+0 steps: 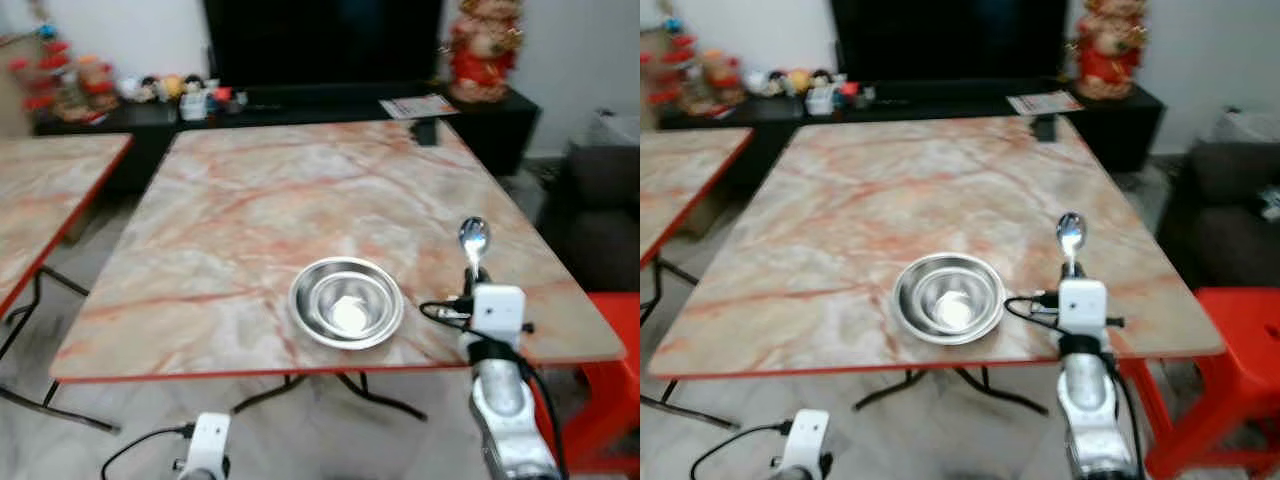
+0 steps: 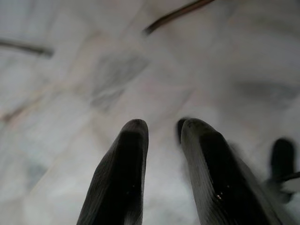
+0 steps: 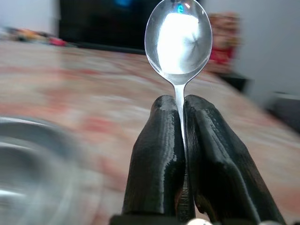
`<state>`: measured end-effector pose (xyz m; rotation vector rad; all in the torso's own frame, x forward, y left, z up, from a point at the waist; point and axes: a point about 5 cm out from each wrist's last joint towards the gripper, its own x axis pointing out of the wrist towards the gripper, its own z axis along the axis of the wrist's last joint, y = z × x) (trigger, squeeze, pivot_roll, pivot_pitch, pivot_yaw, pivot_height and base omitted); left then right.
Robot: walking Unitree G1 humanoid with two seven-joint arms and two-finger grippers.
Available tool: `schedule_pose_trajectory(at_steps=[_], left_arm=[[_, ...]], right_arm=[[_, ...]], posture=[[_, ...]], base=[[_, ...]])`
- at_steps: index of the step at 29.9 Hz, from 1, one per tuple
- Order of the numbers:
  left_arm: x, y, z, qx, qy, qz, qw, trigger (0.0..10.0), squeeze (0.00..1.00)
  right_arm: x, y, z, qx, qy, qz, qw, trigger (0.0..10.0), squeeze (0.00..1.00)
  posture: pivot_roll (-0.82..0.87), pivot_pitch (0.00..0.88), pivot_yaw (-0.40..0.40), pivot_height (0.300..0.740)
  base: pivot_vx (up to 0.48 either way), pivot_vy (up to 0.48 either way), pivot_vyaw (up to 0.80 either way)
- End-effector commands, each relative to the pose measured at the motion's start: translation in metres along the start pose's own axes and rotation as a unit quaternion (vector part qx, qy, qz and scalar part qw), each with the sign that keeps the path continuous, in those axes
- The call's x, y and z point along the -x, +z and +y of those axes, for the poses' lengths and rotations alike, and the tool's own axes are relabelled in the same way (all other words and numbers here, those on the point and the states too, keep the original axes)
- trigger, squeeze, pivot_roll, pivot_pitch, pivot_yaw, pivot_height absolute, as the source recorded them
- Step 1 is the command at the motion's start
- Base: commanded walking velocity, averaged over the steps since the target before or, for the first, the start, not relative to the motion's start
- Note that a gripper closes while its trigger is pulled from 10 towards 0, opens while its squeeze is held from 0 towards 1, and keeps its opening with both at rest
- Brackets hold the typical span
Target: Setting the table
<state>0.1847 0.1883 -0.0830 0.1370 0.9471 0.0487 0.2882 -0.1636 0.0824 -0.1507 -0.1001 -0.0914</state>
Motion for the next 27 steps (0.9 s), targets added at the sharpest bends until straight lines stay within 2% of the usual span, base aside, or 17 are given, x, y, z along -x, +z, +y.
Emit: schedule_pose_trajectory(at_steps=[1, 15, 18, 22, 25, 26, 27], left_arm=[[-0.001, 0.004, -0.002, -0.001, -0.002, -0.002, 1.000, 10.0, 0.00], [-0.001, 0.006, -0.004, 0.010, -0.007, -0.010, 1.000, 10.0, 0.00], [-0.001, 0.006, -0.004, 0.010, -0.008, -0.010, 1.000, 10.0, 0.00], [-0.001, 0.006, -0.004, 0.011, -0.009, -0.010, 1.000, 10.0, 0.00], [-0.001, 0.006, -0.004, 0.009, -0.012, -0.009, 1.000, 10.0, 0.00], [-0.001, 0.006, -0.004, 0.009, -0.012, -0.009, 1.000, 10.0, 0.00], [-0.001, 0.006, -0.004, 0.009, -0.013, -0.009, 1.000, 10.0, 0.00]], right_arm=[[0.000, 0.002, -0.009, -0.001, -0.012, -0.004, 1.000, 10.0, 0.00], [0.001, 0.001, -0.014, -0.007, -0.024, 0.003, 1.000, 10.0, 0.00], [0.002, 0.000, -0.020, -0.013, -0.032, 0.011, 0.999, 10.0, 0.00], [-0.003, 0.000, -0.042, -0.007, -0.055, 0.034, 0.998, 10.0, 0.00], [-0.011, 0.005, -0.062, -0.033, -0.079, 0.044, 0.995, 10.0, 0.00], [-0.011, 0.005, -0.062, -0.033, -0.079, 0.044, 0.995, 10.0, 0.00], [-0.014, 0.007, -0.069, -0.031, -0.076, 0.048, 0.995, 10.0, 0.00]], posture=[[-0.11, 0.000, 0.011, 0.725], [-0.11, 0.000, 0.012, 0.725], [-0.12, 0.000, 0.013, 0.725], [-0.12, 0.000, 0.016, 0.725], [-0.12, 0.000, 0.021, 0.725], [-0.12, 0.000, 0.021, 0.725], [-0.12, 0.000, 0.021, 0.725]], base=[[0.266, 0.000, 0.00], [0.000, 0.000, 0.00], [0.000, 0.000, 0.00], [0.000, 0.000, 0.00], [0.000, 0.000, 0.00], [0.000, 0.000, 0.00], [0.000, 0.000, 0.00]])
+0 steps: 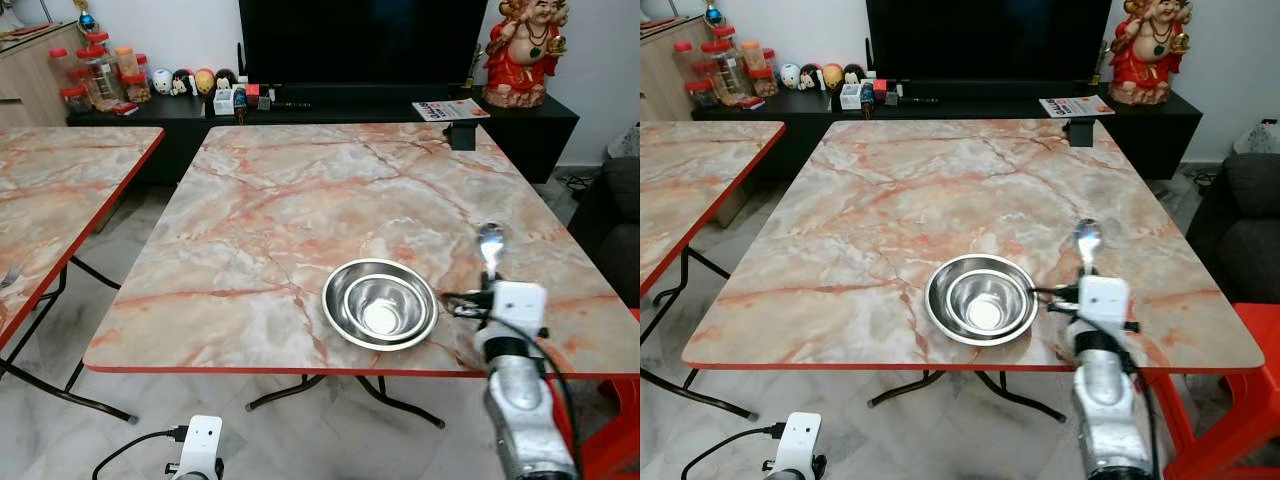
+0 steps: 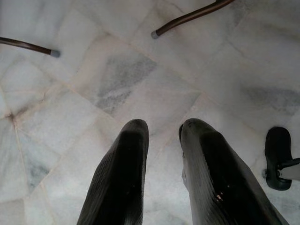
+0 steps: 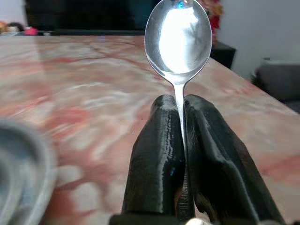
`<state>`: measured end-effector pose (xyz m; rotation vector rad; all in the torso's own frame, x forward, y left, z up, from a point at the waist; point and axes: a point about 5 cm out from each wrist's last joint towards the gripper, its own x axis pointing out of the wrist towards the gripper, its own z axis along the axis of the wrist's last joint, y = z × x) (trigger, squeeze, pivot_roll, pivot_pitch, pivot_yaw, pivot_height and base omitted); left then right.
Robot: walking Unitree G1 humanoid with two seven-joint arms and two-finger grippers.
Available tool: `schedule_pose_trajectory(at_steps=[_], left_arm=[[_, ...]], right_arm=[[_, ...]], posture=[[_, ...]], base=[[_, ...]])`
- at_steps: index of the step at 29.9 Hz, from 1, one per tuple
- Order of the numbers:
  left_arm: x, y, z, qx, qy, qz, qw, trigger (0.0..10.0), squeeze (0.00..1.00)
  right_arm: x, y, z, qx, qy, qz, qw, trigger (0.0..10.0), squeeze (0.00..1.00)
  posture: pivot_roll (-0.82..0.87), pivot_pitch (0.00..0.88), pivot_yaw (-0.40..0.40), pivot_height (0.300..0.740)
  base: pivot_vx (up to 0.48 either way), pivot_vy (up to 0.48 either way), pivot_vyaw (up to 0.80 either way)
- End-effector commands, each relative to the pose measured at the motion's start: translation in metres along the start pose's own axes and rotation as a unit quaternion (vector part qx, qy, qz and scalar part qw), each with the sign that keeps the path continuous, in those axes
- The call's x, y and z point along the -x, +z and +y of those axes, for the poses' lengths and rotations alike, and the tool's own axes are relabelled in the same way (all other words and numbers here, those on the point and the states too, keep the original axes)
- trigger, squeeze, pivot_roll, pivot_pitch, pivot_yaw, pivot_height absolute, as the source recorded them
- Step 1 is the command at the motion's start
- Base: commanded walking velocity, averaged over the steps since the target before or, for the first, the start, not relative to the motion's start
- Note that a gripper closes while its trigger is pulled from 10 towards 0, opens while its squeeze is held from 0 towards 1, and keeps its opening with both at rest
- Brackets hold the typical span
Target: Setting the table
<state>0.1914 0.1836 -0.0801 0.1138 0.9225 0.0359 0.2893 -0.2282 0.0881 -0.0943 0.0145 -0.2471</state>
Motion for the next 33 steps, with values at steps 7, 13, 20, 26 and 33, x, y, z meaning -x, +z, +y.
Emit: schedule_pose_trajectory(at_steps=[7, 13, 20, 26, 33], left_arm=[[0.000, -0.001, -0.001, 0.001, -0.005, 0.003, 1.000, 10.0, 0.00], [0.000, -0.001, -0.001, 0.003, -0.005, 0.003, 1.000, 10.0, 0.00], [0.000, -0.002, 0.001, 0.003, -0.004, 0.006, 1.000, 10.0, 0.00], [0.000, -0.002, 0.000, 0.003, -0.005, 0.006, 1.000, 10.0, 0.00], [0.000, -0.002, 0.000, 0.005, -0.005, 0.007, 1.000, 10.0, 0.00]], right_arm=[[-0.016, 0.004, -0.002, -0.020, 0.065, 0.051, 0.996, 10.0, 0.00], [-0.016, -0.005, 0.002, -0.030, 0.092, 0.092, 0.991, 10.0, 0.00], [-0.016, -0.006, 0.006, -0.035, 0.098, 0.104, 0.989, 10.0, 0.00], [-0.014, -0.011, 0.014, -0.036, 0.113, 0.120, 0.986, 10.0, 0.00], [-0.012, -0.016, 0.017, -0.026, 0.132, 0.140, 0.981, 10.0, 0.00]], posture=[[-0.12, 0.000, 0.021, 0.725], [-0.11, 0.000, 0.015, 0.725], [-0.11, 0.000, 0.021, 0.725], [-0.11, 0.000, 0.016, 0.725], [-0.11, 0.000, 0.013, 0.725]], base=[[0.000, 0.000, 0.00], [0.000, 0.000, 0.00], [0.000, 0.000, 0.00], [0.000, 0.000, 0.00], [0.000, 0.000, 0.00]])
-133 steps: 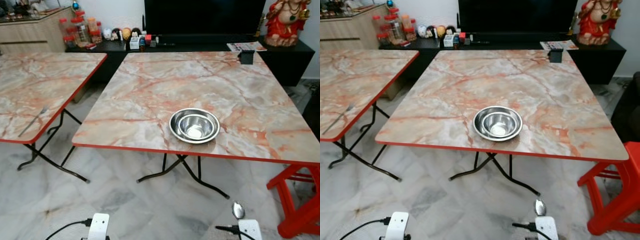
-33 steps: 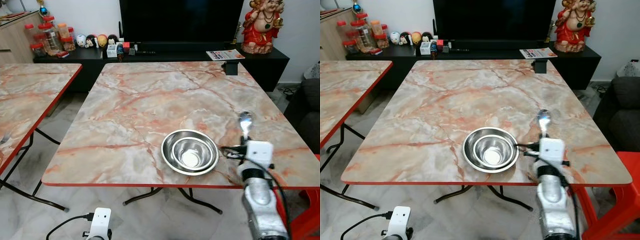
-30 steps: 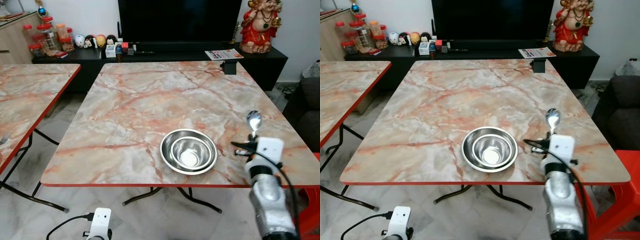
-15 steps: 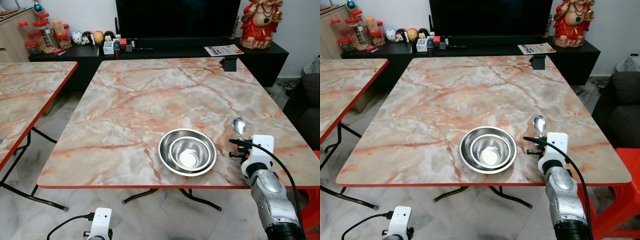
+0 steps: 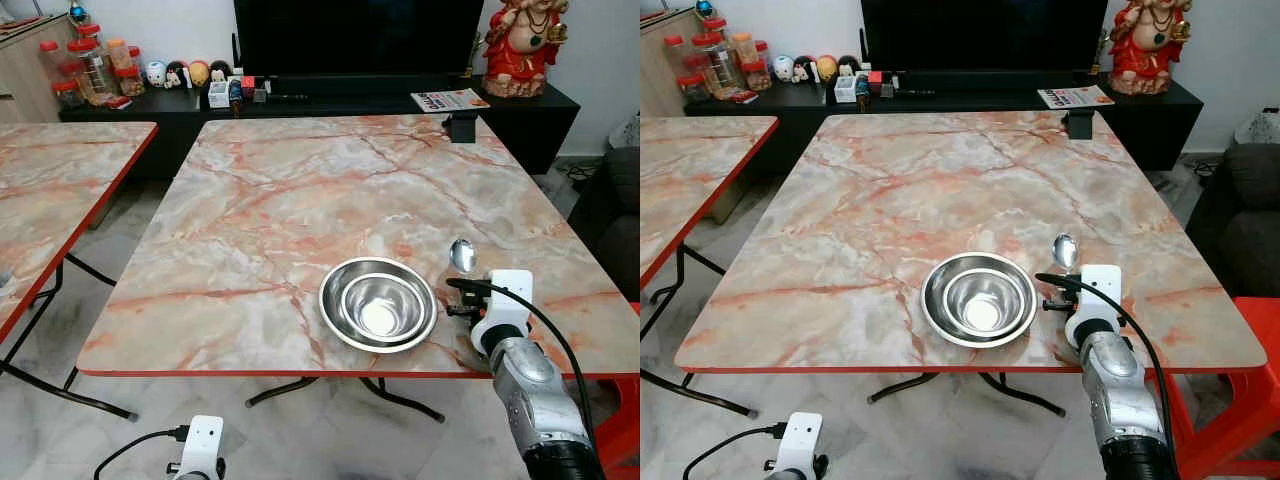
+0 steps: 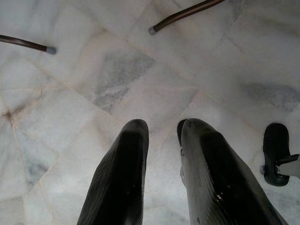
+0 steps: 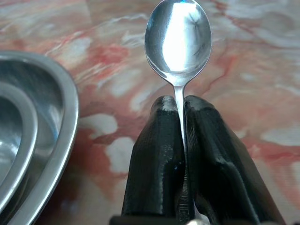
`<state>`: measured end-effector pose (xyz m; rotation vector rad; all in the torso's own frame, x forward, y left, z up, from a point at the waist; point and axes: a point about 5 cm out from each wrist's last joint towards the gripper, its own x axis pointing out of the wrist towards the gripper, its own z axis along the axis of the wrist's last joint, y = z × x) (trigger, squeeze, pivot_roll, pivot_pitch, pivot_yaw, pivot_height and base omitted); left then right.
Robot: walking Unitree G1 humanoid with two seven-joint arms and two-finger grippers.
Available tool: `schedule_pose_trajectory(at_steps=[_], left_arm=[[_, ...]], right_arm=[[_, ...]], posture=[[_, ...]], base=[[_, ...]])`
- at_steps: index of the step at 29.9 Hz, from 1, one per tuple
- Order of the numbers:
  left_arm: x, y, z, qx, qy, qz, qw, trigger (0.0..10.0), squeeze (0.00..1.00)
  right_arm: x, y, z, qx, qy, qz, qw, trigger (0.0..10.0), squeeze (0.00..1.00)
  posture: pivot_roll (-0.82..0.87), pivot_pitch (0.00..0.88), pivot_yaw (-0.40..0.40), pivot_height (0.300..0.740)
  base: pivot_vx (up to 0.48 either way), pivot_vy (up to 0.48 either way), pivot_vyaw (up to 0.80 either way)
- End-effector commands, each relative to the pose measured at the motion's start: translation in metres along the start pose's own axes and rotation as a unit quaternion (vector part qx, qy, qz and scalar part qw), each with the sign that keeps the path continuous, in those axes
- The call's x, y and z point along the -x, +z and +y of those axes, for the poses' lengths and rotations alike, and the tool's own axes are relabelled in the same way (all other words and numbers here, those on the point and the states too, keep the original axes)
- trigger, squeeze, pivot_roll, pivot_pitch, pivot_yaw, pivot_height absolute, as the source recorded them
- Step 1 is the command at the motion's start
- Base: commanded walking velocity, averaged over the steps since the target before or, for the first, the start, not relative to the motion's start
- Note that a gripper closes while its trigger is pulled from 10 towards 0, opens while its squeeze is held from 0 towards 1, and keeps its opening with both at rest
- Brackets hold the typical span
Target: Setting the table
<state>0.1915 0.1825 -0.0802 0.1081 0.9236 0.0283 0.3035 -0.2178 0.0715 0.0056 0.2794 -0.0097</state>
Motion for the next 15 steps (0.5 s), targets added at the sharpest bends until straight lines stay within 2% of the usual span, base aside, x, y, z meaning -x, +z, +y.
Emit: schedule_pose_trajectory(at_steps=[1, 15], left_arm=[[0.0002, -0.0023, 0.0009, 0.004, 0.000, 0.007, 1.000, 10.0, 0.00], [0.0005, -0.0039, 0.0008, 0.003, -0.001, 0.010, 1.000, 10.0, 0.00]], right_arm=[[-0.0014, -0.0010, 0.0015, 0.007, 0.010, 0.012, 1.000, 10.0, 0.00], [-0.0021, -0.0047, 0.0018, 0.008, 0.000, 0.019, 1.000, 10.0, 0.00]], posture=[[-0.11, 0.000, 0.012, 0.725], [-0.10, 0.000, 0.013, 0.725]], base=[[0.000, 0.000, 0.00], [0.000, 0.000, 0.00]])
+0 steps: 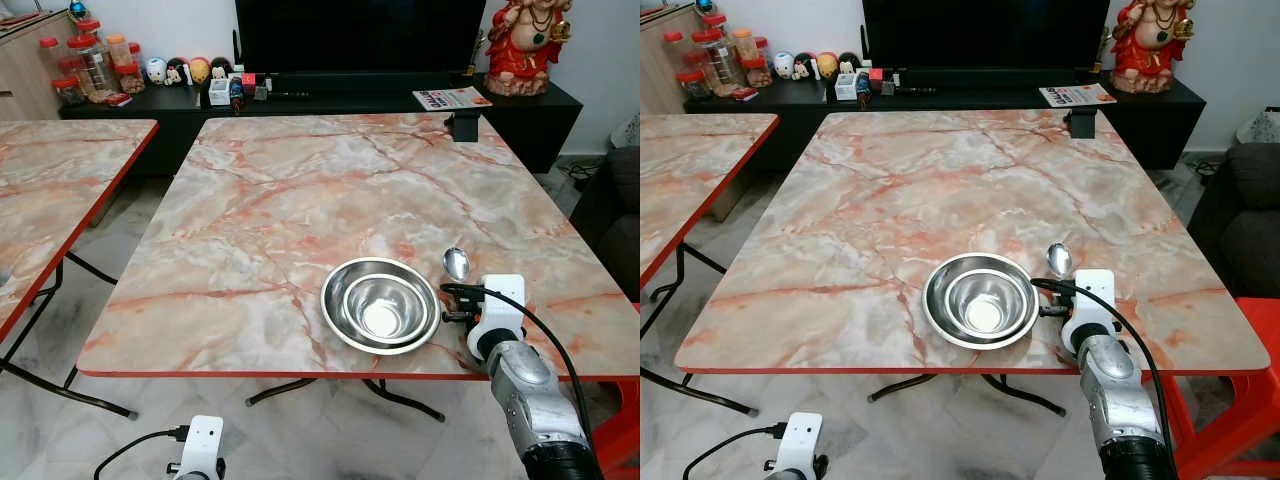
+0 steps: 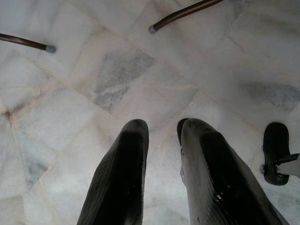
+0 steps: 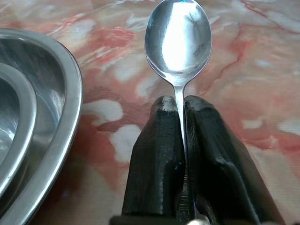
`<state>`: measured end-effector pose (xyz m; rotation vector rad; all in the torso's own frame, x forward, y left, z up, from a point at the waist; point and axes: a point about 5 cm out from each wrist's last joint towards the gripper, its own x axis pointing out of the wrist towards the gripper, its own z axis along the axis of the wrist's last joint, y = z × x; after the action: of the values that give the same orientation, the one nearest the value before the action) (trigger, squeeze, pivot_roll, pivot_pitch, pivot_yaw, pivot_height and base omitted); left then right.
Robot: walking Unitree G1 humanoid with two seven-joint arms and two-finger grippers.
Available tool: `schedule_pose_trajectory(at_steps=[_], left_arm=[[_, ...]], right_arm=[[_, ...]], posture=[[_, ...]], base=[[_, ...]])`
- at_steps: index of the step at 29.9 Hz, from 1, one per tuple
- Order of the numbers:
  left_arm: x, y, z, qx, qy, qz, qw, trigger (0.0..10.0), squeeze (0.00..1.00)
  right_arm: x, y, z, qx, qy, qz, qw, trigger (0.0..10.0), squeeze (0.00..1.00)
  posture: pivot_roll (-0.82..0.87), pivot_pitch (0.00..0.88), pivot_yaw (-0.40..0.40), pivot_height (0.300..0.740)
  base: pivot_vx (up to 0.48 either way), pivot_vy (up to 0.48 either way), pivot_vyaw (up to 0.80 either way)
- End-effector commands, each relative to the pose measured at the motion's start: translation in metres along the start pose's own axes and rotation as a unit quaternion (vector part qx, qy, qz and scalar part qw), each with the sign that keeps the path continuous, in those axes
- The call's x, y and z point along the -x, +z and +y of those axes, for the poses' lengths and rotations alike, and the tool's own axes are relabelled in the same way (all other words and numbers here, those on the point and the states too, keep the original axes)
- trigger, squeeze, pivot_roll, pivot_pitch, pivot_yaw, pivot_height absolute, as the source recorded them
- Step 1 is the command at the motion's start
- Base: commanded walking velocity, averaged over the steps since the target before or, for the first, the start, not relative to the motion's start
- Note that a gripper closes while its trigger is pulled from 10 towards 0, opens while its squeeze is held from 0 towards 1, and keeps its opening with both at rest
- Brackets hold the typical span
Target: Setting the table
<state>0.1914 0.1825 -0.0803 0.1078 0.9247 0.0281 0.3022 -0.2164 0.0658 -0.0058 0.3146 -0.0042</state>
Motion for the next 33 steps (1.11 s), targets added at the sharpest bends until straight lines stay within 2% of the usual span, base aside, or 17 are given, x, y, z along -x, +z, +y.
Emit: schedule_pose_trajectory(at_steps=[1, 15, 23, 33], left_arm=[[0.000, -0.004, 0.001, 0.003, -0.001, 0.009, 1.000, 10.0, 0.00], [0.001, -0.005, 0.002, 0.003, 0.001, 0.010, 1.000, 10.0, 0.00], [0.001, -0.006, 0.001, 0.002, -0.001, 0.013, 1.000, 10.0, 0.00], [0.001, -0.004, 0.002, 0.001, 0.000, 0.012, 1.000, 10.0, 0.00]], right_arm=[[-0.002, 0.001, 0.000, 0.004, -0.004, 0.001, 1.000, 10.0, 0.00], [-0.003, -0.007, 0.009, -0.002, 0.016, 0.016, 1.000, 10.0, 0.00], [-0.003, -0.015, 0.008, -0.001, 0.012, 0.038, 0.999, 10.0, 0.00], [-0.005, -0.015, 0.008, -0.006, 0.005, 0.040, 0.999, 10.0, 0.00]], posture=[[-0.10, 0.000, 0.013, 0.725], [-0.10, 0.000, 0.012, 0.725], [-0.10, 0.000, 0.012, 0.725], [-0.10, 0.000, 0.013, 0.725]], base=[[0.000, 0.000, 0.00], [0.000, 0.000, 0.00], [0.000, 0.000, 0.00], [0.000, 0.000, 0.00]])
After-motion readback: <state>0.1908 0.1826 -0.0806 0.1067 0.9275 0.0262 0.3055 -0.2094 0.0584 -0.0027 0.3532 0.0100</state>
